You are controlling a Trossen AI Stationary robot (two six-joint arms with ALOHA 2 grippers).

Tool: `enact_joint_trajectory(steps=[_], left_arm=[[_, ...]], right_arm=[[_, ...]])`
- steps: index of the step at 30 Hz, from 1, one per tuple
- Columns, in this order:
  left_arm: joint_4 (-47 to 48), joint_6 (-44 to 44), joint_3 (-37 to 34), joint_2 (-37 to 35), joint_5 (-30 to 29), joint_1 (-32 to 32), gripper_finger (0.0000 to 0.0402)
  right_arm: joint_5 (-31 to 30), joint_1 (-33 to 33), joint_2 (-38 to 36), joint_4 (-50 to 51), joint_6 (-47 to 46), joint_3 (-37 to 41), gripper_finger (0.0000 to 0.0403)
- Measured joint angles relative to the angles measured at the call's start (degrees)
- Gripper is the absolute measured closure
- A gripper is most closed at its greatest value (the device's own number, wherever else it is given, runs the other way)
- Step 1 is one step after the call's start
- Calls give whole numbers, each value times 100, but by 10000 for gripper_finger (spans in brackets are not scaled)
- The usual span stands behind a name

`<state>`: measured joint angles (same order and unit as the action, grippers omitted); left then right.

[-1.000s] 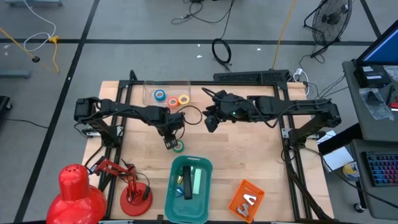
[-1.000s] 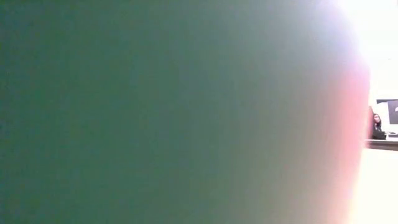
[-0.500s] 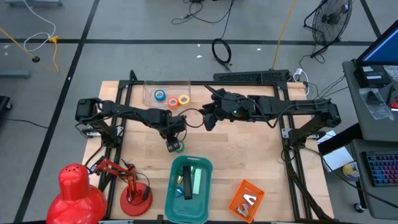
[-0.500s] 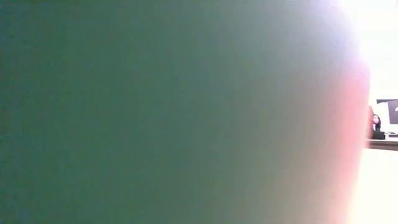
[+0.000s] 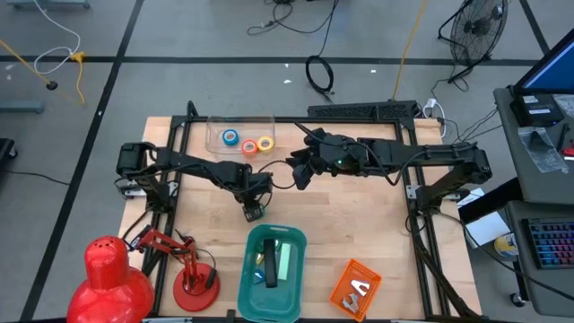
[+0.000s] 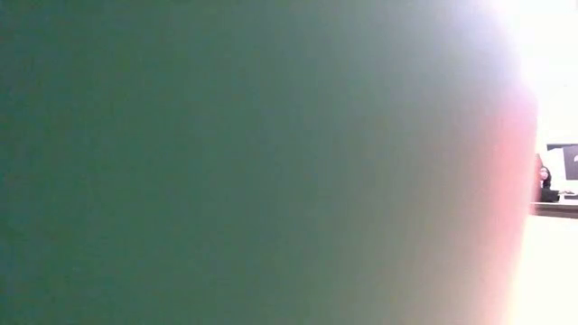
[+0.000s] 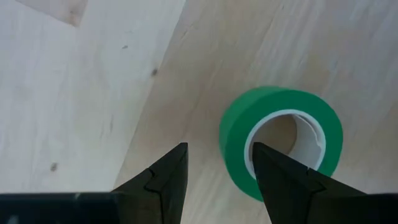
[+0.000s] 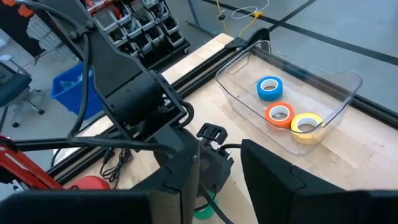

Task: Pick and place Stapler, Stapler remover, tape
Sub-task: Put the green tape into the transparent bin

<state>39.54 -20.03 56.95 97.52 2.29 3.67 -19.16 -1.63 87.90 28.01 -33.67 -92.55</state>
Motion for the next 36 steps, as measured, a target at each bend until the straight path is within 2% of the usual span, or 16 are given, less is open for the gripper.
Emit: enact_joint_trajectory(steps=[5,7,15,19,27,32,36], left_arm=[[-49,0,2,131,68,4,222],[-42,-7,4,192,135,4,234],[72,55,2,167,201,-5,365],[494,195,183,-87,-7,72,365],[1332,512,1286,-761,-307,473,364],[1728,456,1993,-885,-851,1075,364],[1987,439,2125,-885,-835,1696,364]], right_arm=[[0,0,0,2,4,0,289],[0,-2,0,2,7,0,289],[-4,-38,0,-3,2,0,289],[-2,-42,0,-26,2,0,289],[-11,-37,-2,-120,99,0,289],[-13,-37,-2,-170,141,0,289],[-15,-37,-2,-221,157,0,289]])
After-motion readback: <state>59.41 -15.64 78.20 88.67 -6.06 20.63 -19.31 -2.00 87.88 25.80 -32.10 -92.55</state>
